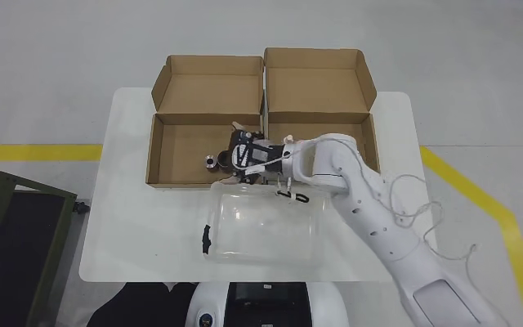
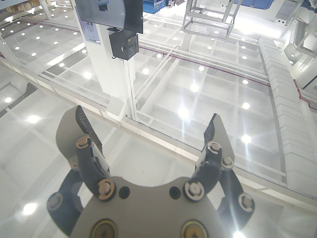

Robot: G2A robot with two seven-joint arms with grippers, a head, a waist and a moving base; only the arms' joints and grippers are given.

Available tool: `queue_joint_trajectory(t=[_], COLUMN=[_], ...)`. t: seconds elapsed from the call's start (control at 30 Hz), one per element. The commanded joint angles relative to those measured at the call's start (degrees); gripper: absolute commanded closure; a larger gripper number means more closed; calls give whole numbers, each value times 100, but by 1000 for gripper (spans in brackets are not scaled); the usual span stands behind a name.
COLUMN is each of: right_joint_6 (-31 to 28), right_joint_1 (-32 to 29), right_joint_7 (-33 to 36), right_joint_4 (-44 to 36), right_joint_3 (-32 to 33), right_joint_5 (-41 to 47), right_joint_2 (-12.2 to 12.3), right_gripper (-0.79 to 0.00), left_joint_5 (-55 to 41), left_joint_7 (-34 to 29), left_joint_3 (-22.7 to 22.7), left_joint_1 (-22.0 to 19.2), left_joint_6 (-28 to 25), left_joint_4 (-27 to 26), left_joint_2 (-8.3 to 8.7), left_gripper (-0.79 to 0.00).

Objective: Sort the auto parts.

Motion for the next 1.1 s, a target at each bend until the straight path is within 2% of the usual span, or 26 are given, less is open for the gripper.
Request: queue_joint_trajectory(t=[0.0,0.2,0.47,0.8,1.07], right_joint_6=[-64,-254,-592,-878,-908], right_joint_1=[-202,-771,-1353,-2310,-2959], right_joint_7=[22,-41,-597,-1651,-2494], right_joint_4=[-257,-855,-1310,-1391,-1348], right_joint_3=[233,920,1797,3018,3645], right_joint_5=[-11,-38,-169,-671,-1220], right_joint_2=[73,272,481,726,861], right_gripper=[-785,-785,-785,-785,-785], left_joint_5=[0,0,0,0,0], left_joint_7=[0,0,0,0,0], left_joint_3=[0,0,0,0,0], left_joint_1=[0,0,0,0,0], left_joint_6=[0,0,0,0,0], left_joint_4=[0,0,0,0,0], left_joint_2=[0,0,0,0,0], left_gripper=[-785,-785,-785,-785,-785])
